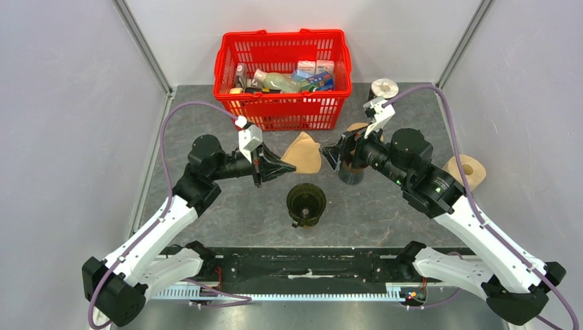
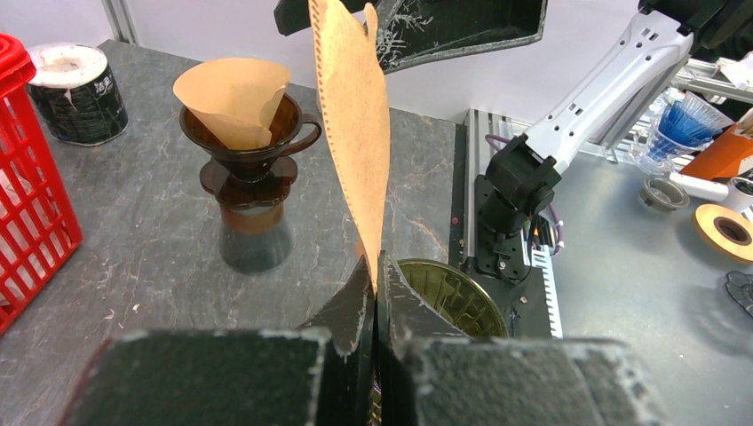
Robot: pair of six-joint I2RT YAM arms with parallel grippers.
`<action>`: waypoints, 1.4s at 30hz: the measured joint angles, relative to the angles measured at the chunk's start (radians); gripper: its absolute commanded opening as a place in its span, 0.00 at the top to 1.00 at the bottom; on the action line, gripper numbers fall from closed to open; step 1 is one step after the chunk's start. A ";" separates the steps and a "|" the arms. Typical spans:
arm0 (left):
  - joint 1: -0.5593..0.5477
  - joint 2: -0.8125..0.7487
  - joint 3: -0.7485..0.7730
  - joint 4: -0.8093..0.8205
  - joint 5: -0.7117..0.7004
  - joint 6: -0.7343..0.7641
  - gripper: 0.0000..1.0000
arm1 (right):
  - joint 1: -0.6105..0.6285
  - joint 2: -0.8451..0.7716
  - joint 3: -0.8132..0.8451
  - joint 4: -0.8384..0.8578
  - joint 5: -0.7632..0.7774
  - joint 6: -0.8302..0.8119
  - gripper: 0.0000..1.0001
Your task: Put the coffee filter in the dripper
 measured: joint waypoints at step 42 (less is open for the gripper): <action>0.000 0.010 0.001 -0.014 0.005 0.020 0.98 | 0.000 0.013 0.022 -0.001 -0.020 -0.010 0.03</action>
